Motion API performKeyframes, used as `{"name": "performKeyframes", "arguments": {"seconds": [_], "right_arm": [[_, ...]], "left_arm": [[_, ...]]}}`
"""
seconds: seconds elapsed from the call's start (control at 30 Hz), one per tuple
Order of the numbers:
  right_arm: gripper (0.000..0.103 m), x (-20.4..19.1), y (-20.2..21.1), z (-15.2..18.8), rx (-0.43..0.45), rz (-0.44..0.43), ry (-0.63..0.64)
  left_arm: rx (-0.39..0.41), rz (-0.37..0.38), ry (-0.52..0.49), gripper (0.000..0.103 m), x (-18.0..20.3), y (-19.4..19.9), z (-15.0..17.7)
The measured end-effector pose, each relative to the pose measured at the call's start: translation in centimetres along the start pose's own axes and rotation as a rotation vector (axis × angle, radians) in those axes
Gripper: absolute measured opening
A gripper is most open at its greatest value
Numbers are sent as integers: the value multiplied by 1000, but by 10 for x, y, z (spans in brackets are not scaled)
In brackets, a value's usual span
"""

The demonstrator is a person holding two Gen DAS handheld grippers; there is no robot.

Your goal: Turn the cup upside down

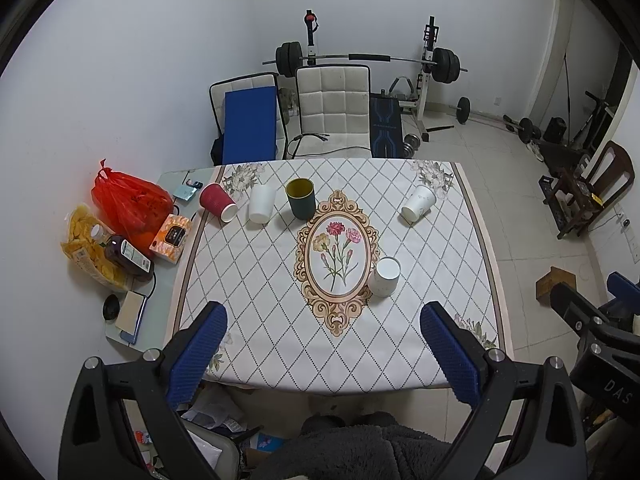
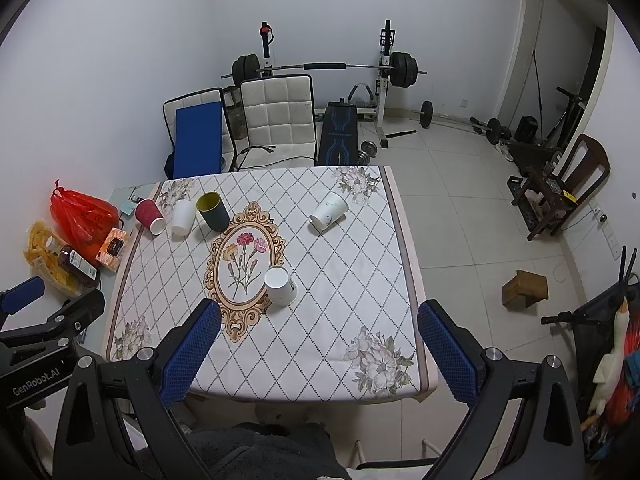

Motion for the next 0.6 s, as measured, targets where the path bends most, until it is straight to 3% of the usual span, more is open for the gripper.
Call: {"name": "performKeyframes", "arguments": {"seconds": [0.6], "right_arm": [[101,0,1,0,-1,0,3]], "left_arm": [[-3,-3,-6,103,1,-1,4]]}}
Point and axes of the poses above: each gripper's, at about its wrist camera, not at the fingertips, and y roughly against the way its jaws point, x to its right, z to its underside, the point moved 5 cm from there along -y, roughly the way its jaws point, and after that the axes turned 6 degrees about -x, right-handed, at the moved point
